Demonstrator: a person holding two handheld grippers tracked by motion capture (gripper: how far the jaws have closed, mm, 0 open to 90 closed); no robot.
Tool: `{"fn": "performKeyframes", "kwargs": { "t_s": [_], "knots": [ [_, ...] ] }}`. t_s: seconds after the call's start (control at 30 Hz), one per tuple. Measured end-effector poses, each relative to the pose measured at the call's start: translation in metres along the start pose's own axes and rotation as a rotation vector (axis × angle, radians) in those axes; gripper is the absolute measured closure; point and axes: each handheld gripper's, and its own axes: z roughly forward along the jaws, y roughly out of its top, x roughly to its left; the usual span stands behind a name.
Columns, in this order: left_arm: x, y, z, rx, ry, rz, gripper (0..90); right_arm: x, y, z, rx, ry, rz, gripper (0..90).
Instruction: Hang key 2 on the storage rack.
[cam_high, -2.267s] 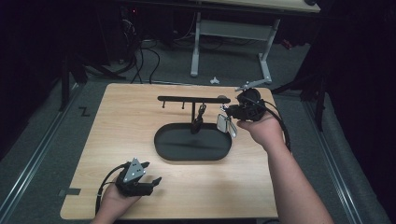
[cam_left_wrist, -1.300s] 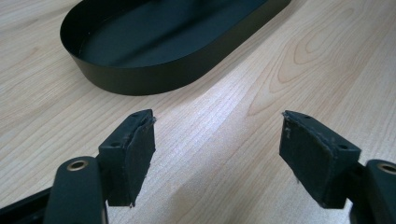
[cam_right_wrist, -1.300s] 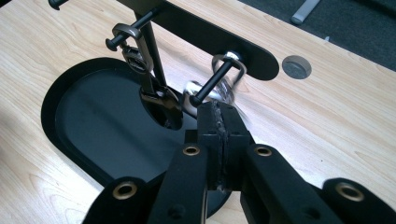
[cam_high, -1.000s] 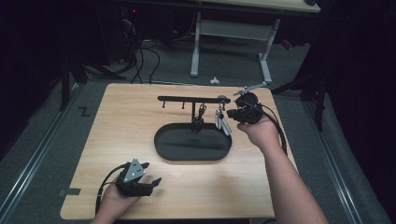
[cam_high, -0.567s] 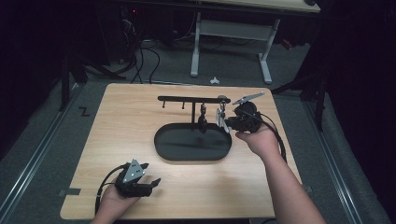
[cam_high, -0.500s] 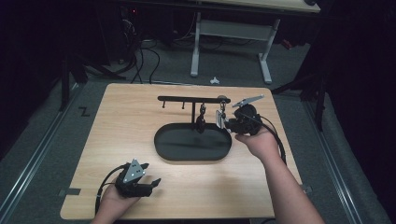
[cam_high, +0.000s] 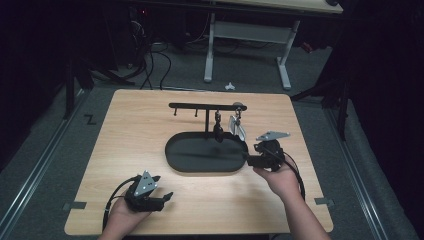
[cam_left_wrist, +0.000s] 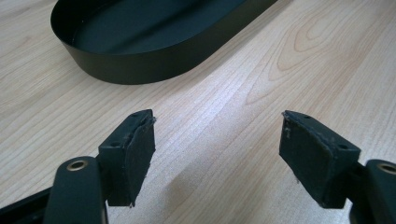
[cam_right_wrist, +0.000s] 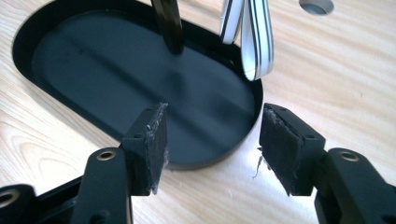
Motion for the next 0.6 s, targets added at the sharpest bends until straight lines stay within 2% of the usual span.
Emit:
{"fn": "performKeyframes", "kwargs": {
  "t_s": [0.1, 0.23, 0.33, 0.4, 0.47, 0.53, 0.6],
  "knots": [
    [0.0, 0.0, 0.001, 0.006, 0.001, 0.003, 27.3, 0.0, -0.022, 0.001, -0.03, -0.019, 0.025, 37.2],
    [0.0, 0.0, 0.001, 0.01, -0.001, 0.003, 27.3, 0.002, -0.056, 0.003, -0.056, -0.052, 0.03, 33.2],
    [-0.001, 0.0, 0.003, 0.012, -0.002, 0.007, 27.2, 0.006, -0.081, 0.004, -0.084, -0.093, 0.001, 29.2],
    [-0.002, 0.0, 0.003, 0.015, -0.005, 0.008, 27.3, 0.008, -0.099, 0.004, -0.127, -0.1, -0.023, 29.0],
    [-0.003, 0.001, 0.004, 0.012, -0.005, 0.012, 27.2, 0.008, -0.108, 0.004, -0.111, -0.061, -0.011, 27.4],
    [-0.004, 0.001, 0.005, 0.015, -0.007, 0.015, 27.2, 0.007, -0.108, 0.003, -0.11, -0.073, -0.028, 27.3],
    [-0.004, 0.001, 0.005, 0.017, -0.006, 0.017, 27.2, 0.005, -0.108, 0.002, -0.123, -0.078, -0.011, 27.1]
  ]
}}
